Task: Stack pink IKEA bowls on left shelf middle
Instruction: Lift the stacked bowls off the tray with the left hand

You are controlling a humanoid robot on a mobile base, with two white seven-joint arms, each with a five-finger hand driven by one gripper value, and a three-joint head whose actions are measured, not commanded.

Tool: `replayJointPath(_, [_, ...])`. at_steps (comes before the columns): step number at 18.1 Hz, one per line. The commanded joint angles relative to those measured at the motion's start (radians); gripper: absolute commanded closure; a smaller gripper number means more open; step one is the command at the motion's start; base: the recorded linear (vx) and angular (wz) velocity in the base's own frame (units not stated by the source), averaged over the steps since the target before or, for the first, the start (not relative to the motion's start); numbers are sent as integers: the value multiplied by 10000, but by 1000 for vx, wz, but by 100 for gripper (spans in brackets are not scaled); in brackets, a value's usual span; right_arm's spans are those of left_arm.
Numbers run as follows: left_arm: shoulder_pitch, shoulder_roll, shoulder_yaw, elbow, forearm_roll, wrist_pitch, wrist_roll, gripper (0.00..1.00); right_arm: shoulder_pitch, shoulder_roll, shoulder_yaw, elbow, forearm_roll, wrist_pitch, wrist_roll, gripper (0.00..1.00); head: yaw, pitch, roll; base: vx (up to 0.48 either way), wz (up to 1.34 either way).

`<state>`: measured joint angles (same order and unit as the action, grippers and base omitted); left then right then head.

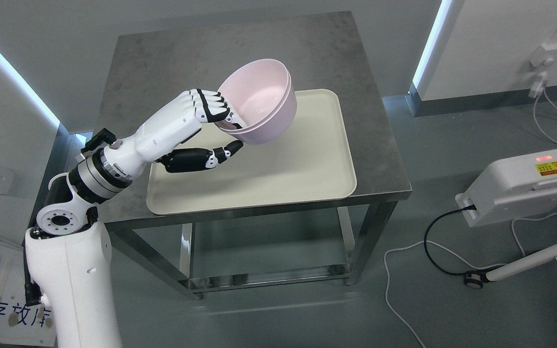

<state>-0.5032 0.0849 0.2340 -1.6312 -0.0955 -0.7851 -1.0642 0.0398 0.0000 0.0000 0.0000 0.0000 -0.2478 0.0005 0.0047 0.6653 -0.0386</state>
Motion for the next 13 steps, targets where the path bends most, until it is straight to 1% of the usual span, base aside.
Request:
replayJointPath(1, [138,-357,130,-607,81,-3,11,98,0,-175,-46,-175,-15,8,-5,0,0,0,0,-63,-29])
replayJointPath(5, [307,-675,-23,-653,81,-3,27,98,0,-175,-46,-175,-15,8,-5,0,0,0,0,-78,-9])
replayJointPath(8, [491,-675,-284,-761,81,-3,27,98,0,-175,-46,-175,-15,8,-5,0,0,0,0,-106,-1])
replayJointPath(13, [722,-675,-269,-899,81,-3,27,98,0,-175,-46,-175,-15,8,-5,0,0,0,0,-131,-165])
